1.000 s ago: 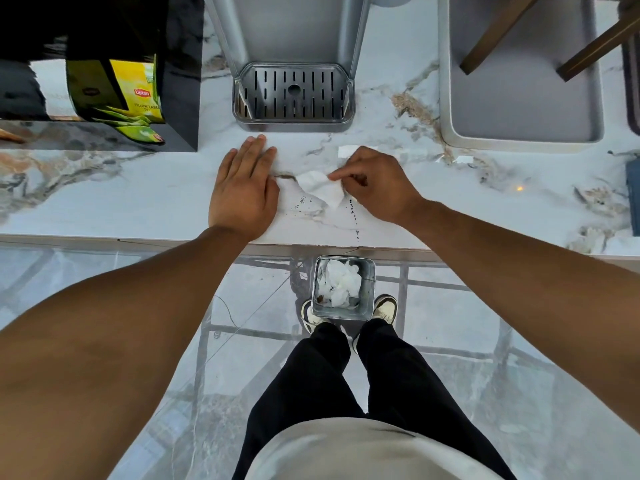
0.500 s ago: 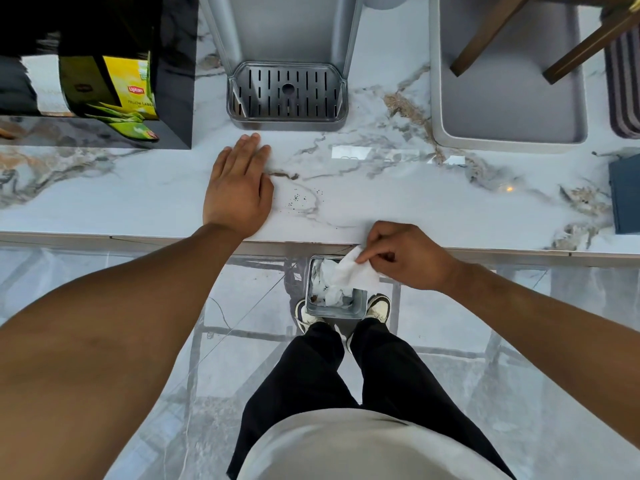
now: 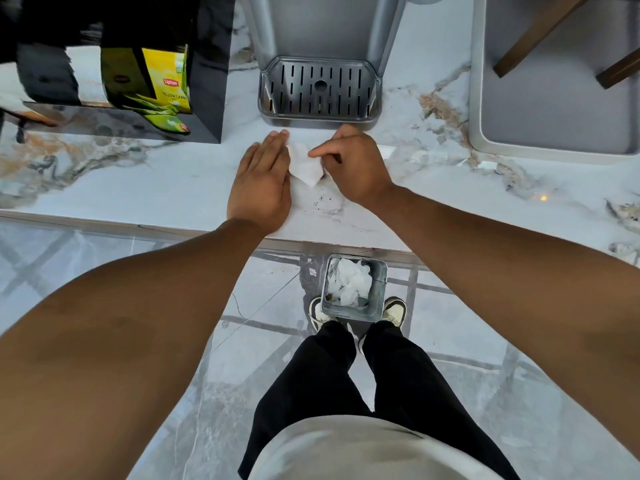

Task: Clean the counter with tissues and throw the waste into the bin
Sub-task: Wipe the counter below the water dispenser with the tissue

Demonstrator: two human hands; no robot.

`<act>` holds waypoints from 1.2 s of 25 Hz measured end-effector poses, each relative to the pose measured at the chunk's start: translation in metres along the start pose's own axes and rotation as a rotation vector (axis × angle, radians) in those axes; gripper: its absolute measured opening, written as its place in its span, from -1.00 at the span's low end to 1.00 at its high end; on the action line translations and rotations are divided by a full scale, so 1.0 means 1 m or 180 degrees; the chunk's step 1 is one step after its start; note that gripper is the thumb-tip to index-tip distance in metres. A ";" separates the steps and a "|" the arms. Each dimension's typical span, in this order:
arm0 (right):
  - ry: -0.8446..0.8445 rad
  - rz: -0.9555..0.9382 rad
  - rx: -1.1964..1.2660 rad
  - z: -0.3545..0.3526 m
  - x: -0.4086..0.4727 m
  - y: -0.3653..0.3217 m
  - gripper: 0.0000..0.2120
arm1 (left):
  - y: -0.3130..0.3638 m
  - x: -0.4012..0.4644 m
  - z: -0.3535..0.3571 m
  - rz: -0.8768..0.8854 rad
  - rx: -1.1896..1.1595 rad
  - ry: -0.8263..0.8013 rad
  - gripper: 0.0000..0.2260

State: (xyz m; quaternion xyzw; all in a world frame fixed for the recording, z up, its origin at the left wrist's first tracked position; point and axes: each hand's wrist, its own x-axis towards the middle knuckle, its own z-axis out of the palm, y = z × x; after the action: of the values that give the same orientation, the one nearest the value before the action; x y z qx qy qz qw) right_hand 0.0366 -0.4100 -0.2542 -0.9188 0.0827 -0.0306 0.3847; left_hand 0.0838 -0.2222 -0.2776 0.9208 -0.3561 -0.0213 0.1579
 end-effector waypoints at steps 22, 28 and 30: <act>-0.0985 0.0114 0.0477 -0.065 -0.101 0.020 -0.72 | -0.002 -0.001 0.002 0.0031 0.0006 -0.0093 -0.53; 0.0212 0.0500 -0.0123 -0.018 0.003 0.007 -0.74 | -0.002 0.000 0.004 0.0018 -0.0080 -0.0022 -0.55; 0.0239 0.0507 -0.0083 0.003 0.011 -0.003 -0.75 | -0.003 0.000 0.004 -0.0027 -0.0099 0.0010 -0.54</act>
State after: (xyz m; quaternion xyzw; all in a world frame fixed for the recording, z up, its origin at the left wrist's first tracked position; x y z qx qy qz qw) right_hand 0.0482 -0.4084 -0.2542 -0.9125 0.1702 -0.0333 0.3706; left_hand 0.0852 -0.2212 -0.2827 0.9197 -0.3515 -0.0261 0.1726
